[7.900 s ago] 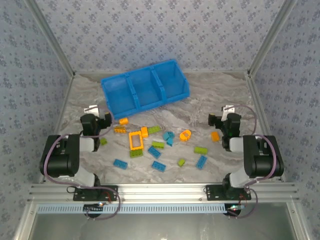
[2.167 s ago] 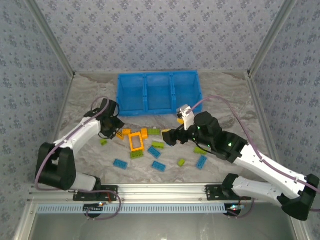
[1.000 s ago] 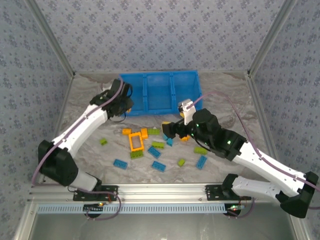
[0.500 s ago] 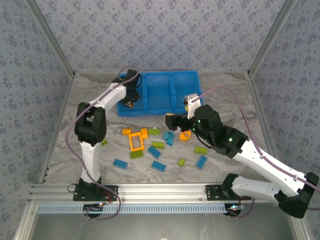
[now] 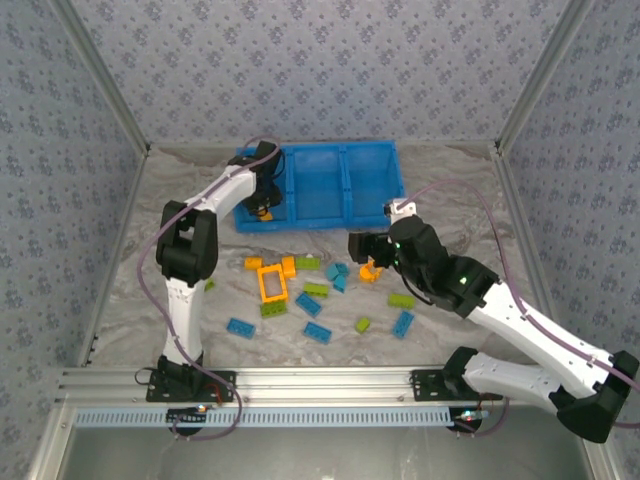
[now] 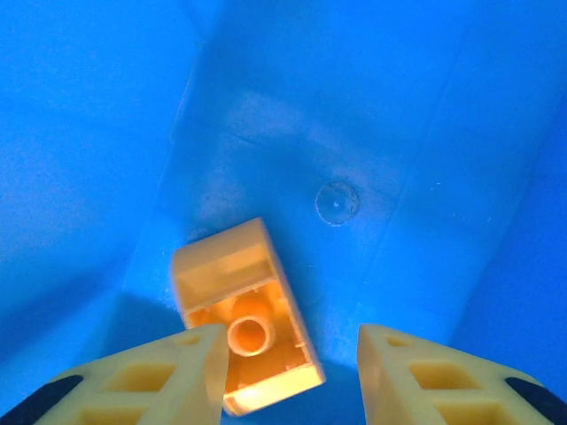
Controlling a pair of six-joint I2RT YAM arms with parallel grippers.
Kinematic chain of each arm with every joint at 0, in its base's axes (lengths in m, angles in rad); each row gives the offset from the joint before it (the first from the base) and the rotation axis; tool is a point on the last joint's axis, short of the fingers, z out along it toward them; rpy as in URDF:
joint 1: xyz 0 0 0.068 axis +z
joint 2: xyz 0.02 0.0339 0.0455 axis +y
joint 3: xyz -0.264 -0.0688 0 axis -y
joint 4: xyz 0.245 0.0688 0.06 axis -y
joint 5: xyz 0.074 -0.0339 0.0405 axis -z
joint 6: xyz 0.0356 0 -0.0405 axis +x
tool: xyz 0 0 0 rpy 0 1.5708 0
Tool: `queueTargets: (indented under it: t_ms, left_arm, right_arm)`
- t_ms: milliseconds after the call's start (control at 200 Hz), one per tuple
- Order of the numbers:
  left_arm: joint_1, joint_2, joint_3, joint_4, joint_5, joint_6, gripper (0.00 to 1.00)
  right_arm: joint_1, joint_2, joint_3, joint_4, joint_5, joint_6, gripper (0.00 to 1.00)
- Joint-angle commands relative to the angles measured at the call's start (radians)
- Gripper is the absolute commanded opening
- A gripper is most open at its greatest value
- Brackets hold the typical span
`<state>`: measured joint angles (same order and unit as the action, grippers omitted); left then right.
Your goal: Sort the legos into containers by color
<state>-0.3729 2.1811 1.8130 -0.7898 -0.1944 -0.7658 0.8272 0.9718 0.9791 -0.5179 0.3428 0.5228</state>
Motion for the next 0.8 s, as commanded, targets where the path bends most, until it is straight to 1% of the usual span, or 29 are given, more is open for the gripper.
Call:
queueTargets:
  t_ms: [0,105,175,215,250,330,405,460,530,615,675,794]
  left_arm:
    - [0.0,-0.073,0.02,-0.035,0.001,0.022,0.42]
    - [-0.01,-0.147,0.006,-0.02,-0.017,0.017,0.43]
    - [-0.035,-0.215,-0.006,-0.011,-0.037,0.021,0.43]
    - [-0.056,-0.264,-0.023,-0.001,-0.05,0.03,0.44]
    - [-0.08,-0.314,-0.051,0.019,-0.057,0.045,0.44]
    - [-0.15,-0.439,-0.153,0.095,-0.059,0.087,0.46]
    - [-0.222,-0.563,-0.271,0.186,-0.043,0.106,0.5]
    - [-0.275,-0.647,-0.365,0.249,-0.016,0.108,0.52]
    - [-0.342,-0.733,-0.471,0.312,0.019,0.109,0.55]
    - [-0.417,-0.819,-0.567,0.354,0.041,0.116,0.55]
    - [-0.452,-0.887,-0.65,0.415,0.09,0.114,0.56]
    - [-0.52,-1.01,-0.779,0.489,0.125,0.111,0.58]
  right_arm:
    - [-0.009,-0.001,-0.007,-0.157,0.081,0.098,0.93]
    - [-0.011,0.018,0.018,-0.292,0.152,0.228,0.92]
    - [-0.012,0.046,0.021,-0.39,0.168,0.343,0.97]
    - [-0.012,0.067,0.015,-0.442,0.162,0.41,1.0]
    - [-0.016,0.085,0.003,-0.472,0.142,0.459,1.0]
    - [-0.036,0.123,-0.044,-0.49,0.086,0.508,1.0]
    - [-0.081,0.159,-0.105,-0.448,-0.006,0.503,1.0]
    - [-0.117,0.18,-0.154,-0.368,-0.085,0.46,1.0]
    - [-0.166,0.223,-0.182,-0.332,-0.157,0.423,1.0]
    - [-0.2,0.27,-0.194,-0.309,-0.2,0.381,1.0]
    - [-0.218,0.286,-0.21,-0.292,-0.223,0.361,1.0]
    - [-0.244,0.301,-0.241,-0.222,-0.268,0.326,1.0]
